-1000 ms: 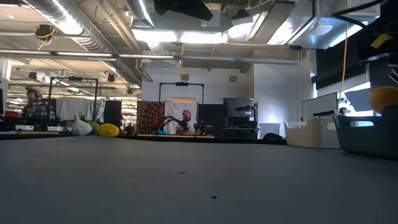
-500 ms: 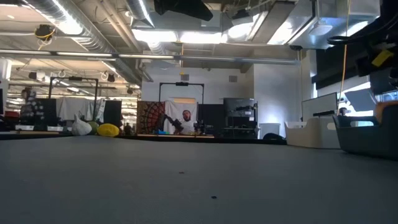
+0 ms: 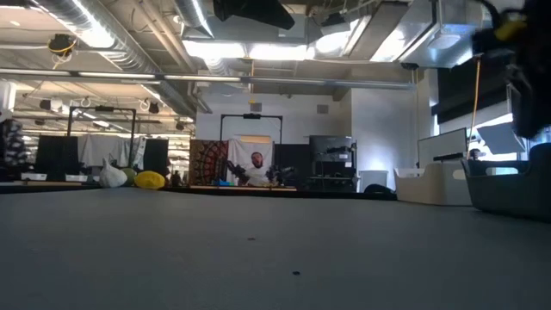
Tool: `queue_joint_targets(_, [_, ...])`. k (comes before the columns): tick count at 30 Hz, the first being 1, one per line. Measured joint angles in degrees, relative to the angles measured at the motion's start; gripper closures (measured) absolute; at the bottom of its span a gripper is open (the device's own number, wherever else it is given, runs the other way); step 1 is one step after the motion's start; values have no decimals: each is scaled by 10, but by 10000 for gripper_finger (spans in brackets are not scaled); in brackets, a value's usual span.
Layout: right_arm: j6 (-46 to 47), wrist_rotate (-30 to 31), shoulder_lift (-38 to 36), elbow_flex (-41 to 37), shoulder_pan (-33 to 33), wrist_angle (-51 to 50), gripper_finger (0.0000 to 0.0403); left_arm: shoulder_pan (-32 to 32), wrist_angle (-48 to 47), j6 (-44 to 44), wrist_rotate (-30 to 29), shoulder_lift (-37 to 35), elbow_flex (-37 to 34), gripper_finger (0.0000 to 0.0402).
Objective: Sort produce into baskets
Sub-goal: Put the white garlic into the white bin
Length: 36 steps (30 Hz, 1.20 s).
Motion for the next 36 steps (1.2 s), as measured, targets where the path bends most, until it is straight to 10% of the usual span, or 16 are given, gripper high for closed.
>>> queue_joint_targets(20, [-326,182,59,10,-1,410,111,37,-20,-17,0,0,0,135])
queue_joint_targets(36, [-372,183,139,10,-1,542,111,140,-274,-109,-11,0,0,135])
